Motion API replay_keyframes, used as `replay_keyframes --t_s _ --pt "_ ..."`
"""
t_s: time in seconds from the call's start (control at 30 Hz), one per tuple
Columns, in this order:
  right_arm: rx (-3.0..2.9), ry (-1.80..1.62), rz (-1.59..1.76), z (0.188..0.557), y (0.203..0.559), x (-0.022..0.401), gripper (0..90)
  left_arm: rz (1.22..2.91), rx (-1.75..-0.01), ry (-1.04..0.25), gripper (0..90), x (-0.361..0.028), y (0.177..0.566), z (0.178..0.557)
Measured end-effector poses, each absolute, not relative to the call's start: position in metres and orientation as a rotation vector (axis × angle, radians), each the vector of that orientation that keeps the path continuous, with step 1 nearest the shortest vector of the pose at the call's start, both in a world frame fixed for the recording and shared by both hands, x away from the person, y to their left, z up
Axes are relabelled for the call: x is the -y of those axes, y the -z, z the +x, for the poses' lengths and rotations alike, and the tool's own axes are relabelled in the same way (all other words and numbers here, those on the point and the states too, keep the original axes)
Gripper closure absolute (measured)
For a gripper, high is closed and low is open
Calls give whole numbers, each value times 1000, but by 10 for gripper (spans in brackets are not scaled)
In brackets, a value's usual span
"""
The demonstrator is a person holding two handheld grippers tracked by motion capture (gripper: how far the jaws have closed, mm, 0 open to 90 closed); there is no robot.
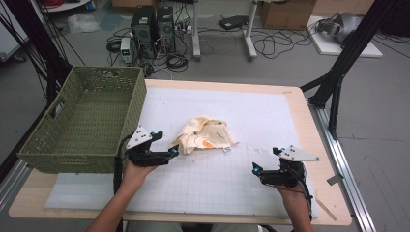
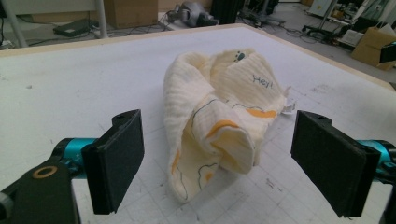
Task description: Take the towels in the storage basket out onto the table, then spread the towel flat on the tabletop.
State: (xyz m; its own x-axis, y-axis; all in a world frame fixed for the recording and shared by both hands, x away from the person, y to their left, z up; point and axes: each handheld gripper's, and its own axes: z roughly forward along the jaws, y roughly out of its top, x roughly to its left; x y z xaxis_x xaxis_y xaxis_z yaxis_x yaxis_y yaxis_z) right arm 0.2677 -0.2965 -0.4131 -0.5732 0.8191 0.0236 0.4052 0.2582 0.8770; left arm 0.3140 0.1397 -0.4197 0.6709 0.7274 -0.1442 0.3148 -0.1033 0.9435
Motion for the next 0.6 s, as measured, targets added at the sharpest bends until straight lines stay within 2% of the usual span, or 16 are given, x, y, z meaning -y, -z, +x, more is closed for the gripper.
replay_keyframes --t_s 0.6 --pt "-2082 -1244 1098 275 411 287 52 1689 -870 -439 178 -142 422 315"
